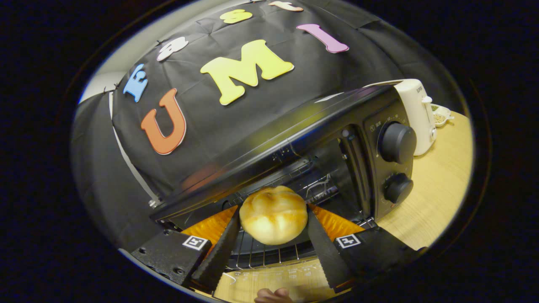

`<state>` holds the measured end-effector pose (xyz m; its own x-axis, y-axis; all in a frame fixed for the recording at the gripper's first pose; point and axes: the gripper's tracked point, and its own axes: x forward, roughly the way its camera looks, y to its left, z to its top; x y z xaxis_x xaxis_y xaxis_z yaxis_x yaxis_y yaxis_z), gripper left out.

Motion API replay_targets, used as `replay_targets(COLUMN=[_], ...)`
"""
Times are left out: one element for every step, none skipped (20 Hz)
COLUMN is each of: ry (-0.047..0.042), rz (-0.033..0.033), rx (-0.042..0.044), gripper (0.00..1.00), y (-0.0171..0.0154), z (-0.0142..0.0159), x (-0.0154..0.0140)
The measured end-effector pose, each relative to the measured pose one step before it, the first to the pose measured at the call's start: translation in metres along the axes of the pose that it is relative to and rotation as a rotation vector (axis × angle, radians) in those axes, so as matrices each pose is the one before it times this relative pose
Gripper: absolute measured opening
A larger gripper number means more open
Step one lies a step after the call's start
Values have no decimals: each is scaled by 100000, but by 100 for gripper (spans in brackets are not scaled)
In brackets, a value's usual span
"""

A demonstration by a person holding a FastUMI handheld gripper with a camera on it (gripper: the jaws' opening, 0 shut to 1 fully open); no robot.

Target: Open the toaster oven, put the food inside, and close the toaster oven door.

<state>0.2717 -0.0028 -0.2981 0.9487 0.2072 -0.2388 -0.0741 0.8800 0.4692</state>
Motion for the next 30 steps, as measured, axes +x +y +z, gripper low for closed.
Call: replay_targets(ry=[1080, 1655, 1132, -307, -1277, -885, -212, -138, -368, -596, -1121, -1083, -1012, -771, -518, -635, 1297, 4006, 4217, 2082, 1323, 1244, 1117, 2341, 2348, 2300, 1560, 1236, 941, 653], rz=[218, 1389, 1348, 179, -413, 89, 449, -185, -232, 625, 639, -183, -198, 692, 1, -96, -1771, -1100, -1044, -3079, -4056, -4434, -4419, -2934, 645, 411, 659, -645, 91, -722], rx=[-956, -1234, -821, -741, 29, 382, 68, -619, -844, -675, -667, -1092, -948, -653, -1041, -1083, -1440, -3022, -2998, -1833, -2503, -4229, -4094, -2945, -1842, -674, -441, -215, -536, -733], gripper=[96, 99, 100, 100, 100, 100, 100, 100, 100, 100, 100, 100, 100, 100, 100, 100, 100, 100, 100, 100, 100, 100, 100, 100, 100, 100, 100, 100, 100, 100], y=[126, 295, 316, -20, 23, 109, 304, 166, 143, 428, 467, 364, 243, 613, 404, 414, 67, 101, 150, -254, -493, -486, -384, -109, 663, 383, 516, 211, 117, 51], z=[-199, -227, -329, 223, 389, 379, 217, 277, 305, 315, 355, 416, 270, 290, 181, 260, -190, -682, -861, -565, -511, -533, -746, -972, -977, -859, -733, -782, -584, -515], x=[-17, 65, -154, -460, -543, -599, -662, -675, -729, -798, -890, -830, -873, -849, -927, -888, -955, -1096, -967, -698, -719, -605, -363, -385, -394, -322, -391, -210, -63, 32])
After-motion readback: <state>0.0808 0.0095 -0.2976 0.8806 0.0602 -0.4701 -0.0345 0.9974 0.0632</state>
